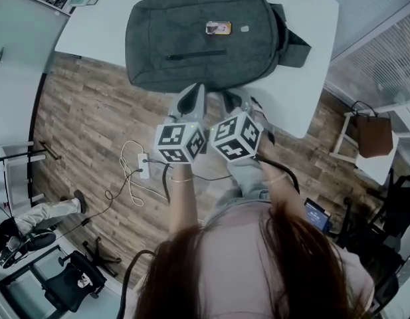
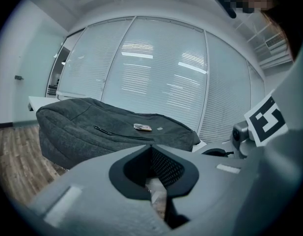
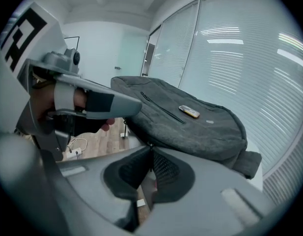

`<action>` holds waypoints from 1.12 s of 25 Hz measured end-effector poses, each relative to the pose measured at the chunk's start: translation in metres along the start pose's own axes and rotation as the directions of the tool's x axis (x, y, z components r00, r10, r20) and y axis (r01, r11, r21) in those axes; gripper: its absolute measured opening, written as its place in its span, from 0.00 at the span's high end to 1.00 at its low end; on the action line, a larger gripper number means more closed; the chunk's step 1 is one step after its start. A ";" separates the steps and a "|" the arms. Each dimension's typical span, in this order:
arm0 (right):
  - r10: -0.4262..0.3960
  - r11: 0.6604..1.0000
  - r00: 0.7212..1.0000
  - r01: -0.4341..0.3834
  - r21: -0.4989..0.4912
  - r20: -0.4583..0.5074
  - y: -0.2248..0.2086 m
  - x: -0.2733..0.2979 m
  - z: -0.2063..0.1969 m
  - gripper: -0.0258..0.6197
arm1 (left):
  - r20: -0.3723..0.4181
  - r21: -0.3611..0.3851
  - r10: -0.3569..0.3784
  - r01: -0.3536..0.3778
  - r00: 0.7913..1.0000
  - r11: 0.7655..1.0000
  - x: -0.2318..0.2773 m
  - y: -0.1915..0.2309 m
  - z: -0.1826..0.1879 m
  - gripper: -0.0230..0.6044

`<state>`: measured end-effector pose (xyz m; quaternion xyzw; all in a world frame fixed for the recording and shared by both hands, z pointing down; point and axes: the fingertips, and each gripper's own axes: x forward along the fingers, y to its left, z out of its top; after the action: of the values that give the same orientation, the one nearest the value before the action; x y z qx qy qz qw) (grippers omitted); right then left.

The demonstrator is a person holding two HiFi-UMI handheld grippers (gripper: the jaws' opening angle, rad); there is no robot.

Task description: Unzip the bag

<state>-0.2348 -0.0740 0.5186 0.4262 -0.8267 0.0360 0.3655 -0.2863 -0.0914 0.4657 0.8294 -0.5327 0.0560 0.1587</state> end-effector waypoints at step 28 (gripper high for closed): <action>0.075 0.992 0.997 -0.073 0.103 -0.013 -0.006 -0.003 -0.003 0.95 | -0.129 -0.023 0.006 -0.009 0.992 1.000 0.023 -0.006 -0.031 0.95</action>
<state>-0.2274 -0.0746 0.5175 0.4132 -0.8360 0.0955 0.3483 -0.2689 -0.0996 0.4994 0.8201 -0.5252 0.1038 0.2021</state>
